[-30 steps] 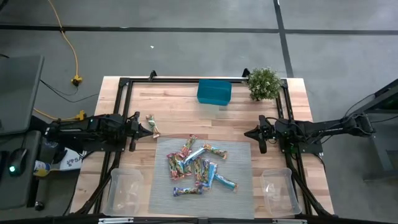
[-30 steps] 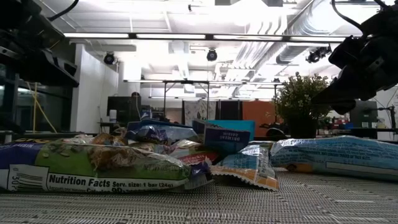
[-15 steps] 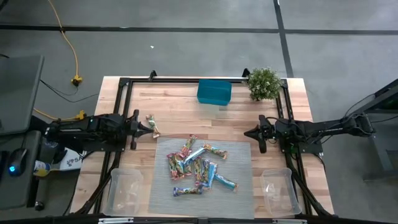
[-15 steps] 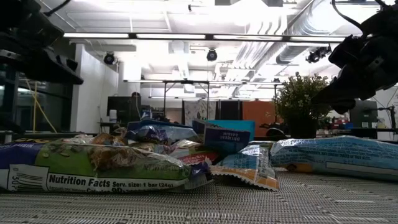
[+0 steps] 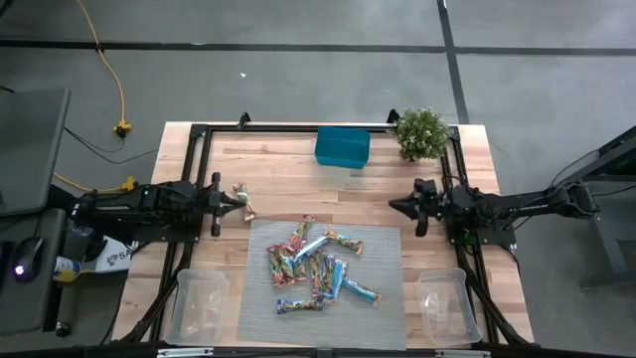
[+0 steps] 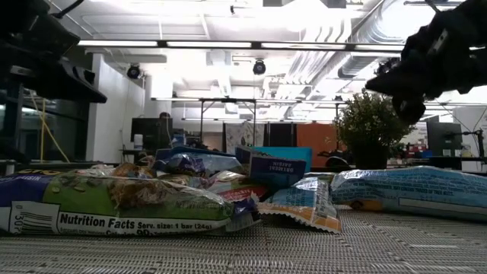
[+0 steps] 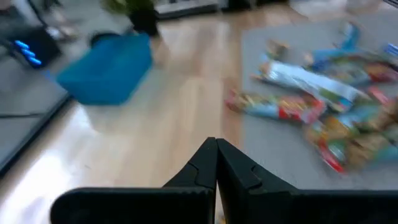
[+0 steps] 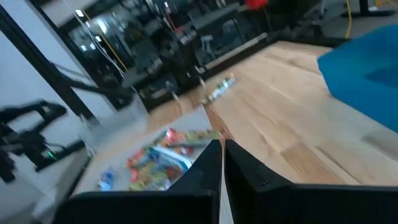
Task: Pick and place Granola Bars by type
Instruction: Put the yellow granola bar into the left transparent bin
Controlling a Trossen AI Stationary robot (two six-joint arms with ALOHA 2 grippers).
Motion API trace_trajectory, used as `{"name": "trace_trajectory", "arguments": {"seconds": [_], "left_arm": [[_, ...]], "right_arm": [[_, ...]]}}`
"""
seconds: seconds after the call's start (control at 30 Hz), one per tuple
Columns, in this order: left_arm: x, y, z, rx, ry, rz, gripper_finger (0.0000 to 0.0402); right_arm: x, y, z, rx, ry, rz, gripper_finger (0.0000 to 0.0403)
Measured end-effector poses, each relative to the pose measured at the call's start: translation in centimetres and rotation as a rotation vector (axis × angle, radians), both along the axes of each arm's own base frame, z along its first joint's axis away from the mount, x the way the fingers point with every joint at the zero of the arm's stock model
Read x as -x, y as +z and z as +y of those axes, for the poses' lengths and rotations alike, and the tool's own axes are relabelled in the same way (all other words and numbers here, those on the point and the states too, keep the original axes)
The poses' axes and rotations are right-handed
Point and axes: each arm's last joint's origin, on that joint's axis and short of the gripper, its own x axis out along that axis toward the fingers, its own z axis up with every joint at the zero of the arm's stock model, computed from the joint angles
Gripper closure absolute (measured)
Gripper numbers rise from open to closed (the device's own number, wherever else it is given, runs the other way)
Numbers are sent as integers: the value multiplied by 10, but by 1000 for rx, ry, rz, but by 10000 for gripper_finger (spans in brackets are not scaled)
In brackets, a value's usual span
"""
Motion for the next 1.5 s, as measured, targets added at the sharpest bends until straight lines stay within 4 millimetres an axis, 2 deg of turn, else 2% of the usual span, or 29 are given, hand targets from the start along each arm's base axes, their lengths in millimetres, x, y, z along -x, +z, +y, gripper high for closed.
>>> {"name": "trace_trajectory", "arguments": {"seconds": [0.2,0.5,0.73,0.9,1.07,1.27,1.5], "left_arm": [[-2,6,1,-5,20,-73,401],[-2,7,-1,53,-16,-86,401],[-2,7,-1,64,-18,-89,401],[-2,9,-1,98,1,-107,401],[-4,19,3,99,125,-227,401],[-3,39,5,-30,168,-390,401],[-3,52,9,-91,334,-200,401]], "right_arm": [[0,10,-1,-49,-30,-111,402],[0,12,-2,-70,-51,-139,402],[0,13,-1,-215,-39,-158,402],[0,13,-1,-165,-27,-159,402],[0,15,-1,-127,-27,-168,402],[0,15,-1,-125,-27,-168,402],[0,15,-1,-124,-28,-168,402]]}}
